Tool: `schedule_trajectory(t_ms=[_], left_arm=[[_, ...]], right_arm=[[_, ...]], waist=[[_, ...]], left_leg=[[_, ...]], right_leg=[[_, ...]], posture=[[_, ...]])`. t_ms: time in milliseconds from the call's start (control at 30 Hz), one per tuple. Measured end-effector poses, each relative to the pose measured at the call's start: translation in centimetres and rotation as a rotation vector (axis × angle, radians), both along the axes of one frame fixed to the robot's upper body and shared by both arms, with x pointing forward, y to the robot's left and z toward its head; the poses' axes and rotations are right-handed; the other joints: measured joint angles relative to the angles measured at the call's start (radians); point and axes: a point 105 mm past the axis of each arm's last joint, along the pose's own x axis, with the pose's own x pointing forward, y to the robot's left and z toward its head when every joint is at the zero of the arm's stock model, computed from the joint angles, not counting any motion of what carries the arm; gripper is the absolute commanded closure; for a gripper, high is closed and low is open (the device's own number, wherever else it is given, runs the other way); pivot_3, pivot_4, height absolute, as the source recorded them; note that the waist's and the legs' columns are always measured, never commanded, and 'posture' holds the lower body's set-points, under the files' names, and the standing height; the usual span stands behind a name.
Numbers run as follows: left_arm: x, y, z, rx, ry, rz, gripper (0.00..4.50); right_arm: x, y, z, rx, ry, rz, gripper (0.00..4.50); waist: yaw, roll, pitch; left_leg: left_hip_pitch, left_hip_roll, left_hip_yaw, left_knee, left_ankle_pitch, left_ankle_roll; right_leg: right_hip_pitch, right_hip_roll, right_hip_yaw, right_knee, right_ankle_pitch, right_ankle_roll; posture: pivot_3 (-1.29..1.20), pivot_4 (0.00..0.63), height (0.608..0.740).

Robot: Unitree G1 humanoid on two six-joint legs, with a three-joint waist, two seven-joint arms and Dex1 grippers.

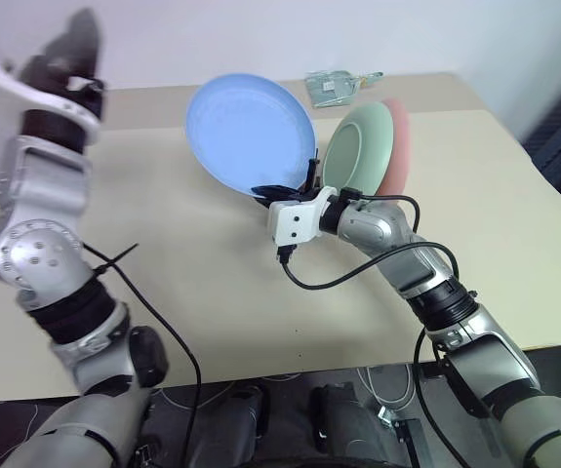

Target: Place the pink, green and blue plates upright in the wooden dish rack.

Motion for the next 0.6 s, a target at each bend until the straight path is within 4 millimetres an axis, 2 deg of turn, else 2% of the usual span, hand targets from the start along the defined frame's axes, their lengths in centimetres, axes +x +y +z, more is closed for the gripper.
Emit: schedule_trajectory(t_ms=[67, 100, 167, 233, 267, 367, 467, 533, 600], left_arm=[[0.0, 2.1, -2.9, 0.109, 0.110, 0.112, 1.58], [0.0, 2.7, -5.2, 0.206, 0.193, 0.157, 1.58], [0.2, 2.3, -9.4, 0.374, 0.333, 0.163, 1.58], [0.4, 0.1, -13.2, 0.482, 0.417, 0.080, 1.58], [0.4, -1.1, -14.4, 0.511, 0.435, 0.035, 1.58], [0.1, -4.4, -16.7, 0.586, 0.424, -0.076, 1.58], [-0.6, -8.5, -19.2, 0.601, 0.420, -0.239, 1.58], [-0.9, -10.2, -20.3, 0.599, 0.430, -0.315, 1.58], [-1.2, -11.1, -20.4, 0.613, 0.423, -0.358, 1.58]], right_arm=[[-0.1, 0.0, 1.7, 0.138, 0.026, 0.008, 4.50], [-0.3, -0.1, 3.1, 0.255, 0.063, 0.022, 4.50], [-1.0, -0.4, 5.5, 0.478, 0.166, 0.065, 4.50], [-1.8, -0.9, 7.1, 0.688, 0.313, 0.127, 4.50], [-2.0, -0.9, 7.4, 0.751, 0.387, 0.153, 4.50], [-2.2, -1.4, 7.3, 0.989, 0.656, 0.195, 4.50], [-1.4, -2.2, 6.0, 1.152, 0.865, 0.146, 4.50], [-0.9, -2.8, 5.3, 1.207, 0.928, 0.099, 4.50], [-0.6, -3.2, 4.7, 1.229, 0.960, 0.058, 4.50]], waist=[[0.004, 0.000, 0.000], [0.006, 0.000, 0.000], [0.014, 0.000, 0.000], [0.029, 0.000, 0.000], [0.033, 0.000, 0.000], [0.032, 0.000, -0.001], [0.029, 0.001, -0.001], [0.026, 0.002, 0.000], [0.023, 0.002, 0.000]], left_leg=[[0.000, 0.000, 0.000, -0.001, 0.000, 0.000], [0.000, 0.000, 0.000, -0.002, 0.000, 0.000], [0.000, 0.000, -0.001, -0.002, 0.000, 0.000], [0.000, 0.000, -0.002, -0.002, -0.003, 0.002], [0.000, 0.000, -0.003, -0.002, -0.005, 0.006], [0.003, 0.000, -0.003, -0.002, -0.005, 0.006], [0.003, 0.000, -0.003, -0.004, -0.005, 0.006], [0.003, 0.000, -0.003, -0.006, -0.005, 0.005], [0.003, 0.001, -0.003, -0.006, -0.005, 0.005]], right_leg=[[0.000, 0.000, 0.000, 0.000, 0.000, -0.001], [0.000, 0.000, 0.000, -0.001, 0.000, -0.001], [0.001, 0.000, 0.000, -0.001, 0.000, -0.001], [0.000, 0.000, 0.000, -0.002, 0.000, -0.001], [-0.001, 0.000, -0.001, -0.003, 0.000, -0.001], [0.000, 0.000, -0.001, -0.002, 0.001, -0.002], [0.000, 0.000, 0.000, -0.002, 0.000, -0.003], [0.000, 0.000, 0.000, -0.001, 0.000, -0.004], [0.000, 0.000, 0.000, -0.001, -0.001, -0.005]], posture=[[0.00, 0.150, 0.727], [0.00, 0.150, 0.727], [0.00, 0.150, 0.727], [0.00, 0.150, 0.727], [0.00, 0.150, 0.727], [0.00, 0.150, 0.727], [0.00, 0.150, 0.727], [0.00, 0.150, 0.727], [0.00, 0.150, 0.727]])
